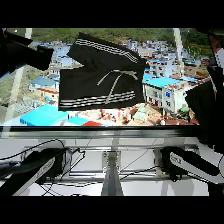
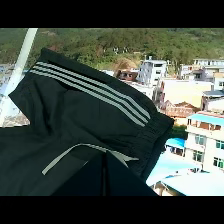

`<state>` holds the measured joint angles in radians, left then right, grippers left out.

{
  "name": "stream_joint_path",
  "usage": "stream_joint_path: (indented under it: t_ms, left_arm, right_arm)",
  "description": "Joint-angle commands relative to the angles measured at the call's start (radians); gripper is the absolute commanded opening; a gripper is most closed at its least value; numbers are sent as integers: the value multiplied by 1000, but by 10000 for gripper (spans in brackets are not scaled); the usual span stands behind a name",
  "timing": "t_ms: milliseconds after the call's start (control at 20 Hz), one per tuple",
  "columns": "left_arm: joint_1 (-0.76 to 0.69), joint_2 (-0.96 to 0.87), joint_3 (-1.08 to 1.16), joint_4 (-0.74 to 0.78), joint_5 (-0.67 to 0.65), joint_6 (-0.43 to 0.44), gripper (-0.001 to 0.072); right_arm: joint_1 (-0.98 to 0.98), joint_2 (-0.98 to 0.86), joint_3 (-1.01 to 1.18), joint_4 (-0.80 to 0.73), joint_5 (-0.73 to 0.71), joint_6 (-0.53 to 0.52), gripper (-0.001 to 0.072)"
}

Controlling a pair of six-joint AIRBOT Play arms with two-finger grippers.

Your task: Fold the clothes and pants, and hang the long-sleeved shirts on hangers.

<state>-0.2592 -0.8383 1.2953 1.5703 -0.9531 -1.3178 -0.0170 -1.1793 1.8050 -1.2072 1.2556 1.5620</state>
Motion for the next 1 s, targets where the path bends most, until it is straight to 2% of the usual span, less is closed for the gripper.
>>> stream_joint_path:
  t_ms: [0,400,600,700,800,950]
  left_arm:
    - [-1,0,1,0,0,0,694]
    - [-1,0,1,0,0,0,694]
    - [-1,0,1,0,0,0,694]
    - [-1,0,1,0,0,0,694]
    - [-1,-6,1,0,11,0,694]
    - [-1,-21,1,0,10,-4,694]
  right_arm:
    - [1,-1,1,0,0,0,22]
    - [1,-1,0,-6,-4,-4,21]
    - [0,0,1,-28,-280,-4,21]
    - [-1,0,1,-40,-324,-12,21]
    - [-1,-2,0,-173,-291,-110,21]
    - [-33,-6,0,-385,-93,-121,22]
